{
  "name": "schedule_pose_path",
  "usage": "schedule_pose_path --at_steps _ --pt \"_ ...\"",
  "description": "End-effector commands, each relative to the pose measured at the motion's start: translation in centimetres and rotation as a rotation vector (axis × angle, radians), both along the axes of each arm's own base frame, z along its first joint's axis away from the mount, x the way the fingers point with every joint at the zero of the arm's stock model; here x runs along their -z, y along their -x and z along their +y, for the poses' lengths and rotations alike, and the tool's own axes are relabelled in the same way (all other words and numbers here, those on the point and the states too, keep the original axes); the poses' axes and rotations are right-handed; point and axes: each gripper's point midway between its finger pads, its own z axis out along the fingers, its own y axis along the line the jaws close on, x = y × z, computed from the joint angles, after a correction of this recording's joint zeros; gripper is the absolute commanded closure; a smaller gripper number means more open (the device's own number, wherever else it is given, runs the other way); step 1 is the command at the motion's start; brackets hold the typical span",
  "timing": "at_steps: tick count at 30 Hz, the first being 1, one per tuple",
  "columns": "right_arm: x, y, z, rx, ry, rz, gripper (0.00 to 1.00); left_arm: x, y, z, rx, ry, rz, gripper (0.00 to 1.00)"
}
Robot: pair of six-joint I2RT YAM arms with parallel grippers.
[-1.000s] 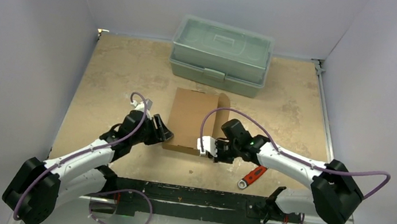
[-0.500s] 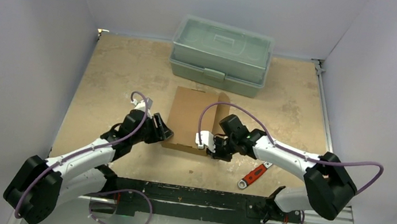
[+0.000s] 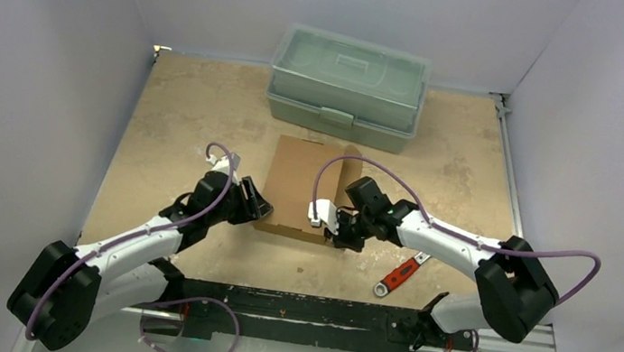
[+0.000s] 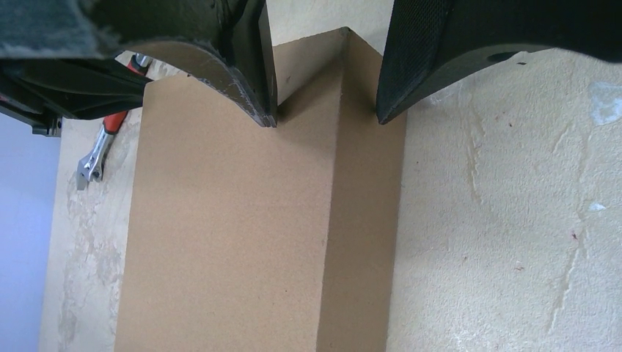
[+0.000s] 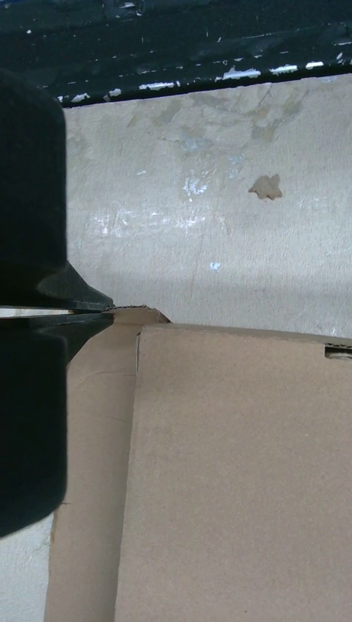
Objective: Fold the paper box
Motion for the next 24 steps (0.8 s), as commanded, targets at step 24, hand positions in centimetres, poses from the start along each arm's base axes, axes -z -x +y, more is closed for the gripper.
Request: schedule_pose_path --at_steps 24 --pt "0.4 -2.8 -0.9 0.124 0.053 -0.054 1.0 0.1 -0.1 -0.3 0.043 -0.022 -0.003 0.51"
